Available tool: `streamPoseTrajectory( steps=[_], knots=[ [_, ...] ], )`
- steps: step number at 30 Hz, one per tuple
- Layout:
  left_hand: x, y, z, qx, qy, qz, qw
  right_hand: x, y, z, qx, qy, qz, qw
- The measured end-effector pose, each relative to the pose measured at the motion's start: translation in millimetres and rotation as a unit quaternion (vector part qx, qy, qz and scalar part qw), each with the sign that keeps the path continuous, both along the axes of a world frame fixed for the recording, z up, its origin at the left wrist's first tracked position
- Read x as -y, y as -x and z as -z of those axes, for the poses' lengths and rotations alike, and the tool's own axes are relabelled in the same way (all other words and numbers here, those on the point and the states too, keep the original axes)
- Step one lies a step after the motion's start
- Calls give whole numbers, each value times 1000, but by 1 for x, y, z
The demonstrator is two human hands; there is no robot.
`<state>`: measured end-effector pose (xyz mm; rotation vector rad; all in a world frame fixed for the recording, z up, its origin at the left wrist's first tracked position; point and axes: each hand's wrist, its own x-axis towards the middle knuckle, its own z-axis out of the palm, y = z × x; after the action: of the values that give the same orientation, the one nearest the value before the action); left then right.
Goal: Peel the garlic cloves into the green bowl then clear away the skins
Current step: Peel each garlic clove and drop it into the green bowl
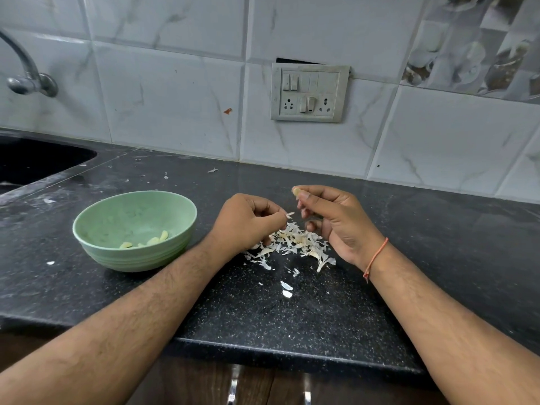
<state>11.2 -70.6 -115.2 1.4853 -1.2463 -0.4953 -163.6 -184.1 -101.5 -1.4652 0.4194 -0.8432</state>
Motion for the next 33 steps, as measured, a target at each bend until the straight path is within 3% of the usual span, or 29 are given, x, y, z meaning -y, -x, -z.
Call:
streamPoseTrajectory(
  steps=[7, 11, 19, 33],
  knots=[
    [3, -2, 2, 40, 35, -7, 999, 0, 1, -1, -17, 4, 23, 1000],
    [3, -4, 1, 5, 52, -19, 998, -1, 0, 0, -25, 16, 43, 999],
    [3, -4, 2, 65, 104, -32, 992, -1, -1, 2, -63, 85, 55, 993],
    [5, -7, 5, -14, 90, -17, 996, -1, -2, 5, -120, 198, 82, 969]
  ],
)
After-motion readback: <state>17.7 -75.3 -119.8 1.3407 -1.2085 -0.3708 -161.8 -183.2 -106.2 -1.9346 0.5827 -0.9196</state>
